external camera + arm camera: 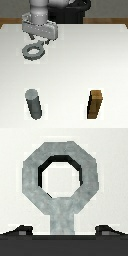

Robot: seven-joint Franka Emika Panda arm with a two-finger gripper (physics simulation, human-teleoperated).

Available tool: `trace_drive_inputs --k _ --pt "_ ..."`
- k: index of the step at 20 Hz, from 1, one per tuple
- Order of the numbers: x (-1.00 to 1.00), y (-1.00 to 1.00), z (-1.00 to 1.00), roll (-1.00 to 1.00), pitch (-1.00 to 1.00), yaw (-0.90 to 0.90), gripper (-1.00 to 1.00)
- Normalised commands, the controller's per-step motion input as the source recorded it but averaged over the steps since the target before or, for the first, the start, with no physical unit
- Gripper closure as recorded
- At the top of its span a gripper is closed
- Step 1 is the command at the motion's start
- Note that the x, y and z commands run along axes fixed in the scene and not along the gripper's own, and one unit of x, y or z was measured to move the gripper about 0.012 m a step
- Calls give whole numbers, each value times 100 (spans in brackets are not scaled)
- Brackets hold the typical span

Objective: Put the loop with the handle onto the peg.

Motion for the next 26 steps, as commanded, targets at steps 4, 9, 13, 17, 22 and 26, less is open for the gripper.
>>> trace_drive_inputs --k 4,9,13,17,22,26 --pt "0 0 -50 0 0 0 -100" --pt "0 0 0 0 0 0 100" --pt "0 0 25 0 0 0 100" --pt "0 0 75 0 0 0 100" --pt "40 0 60 0 0 0 100" --pt "100 0 0 0 0 0 100"
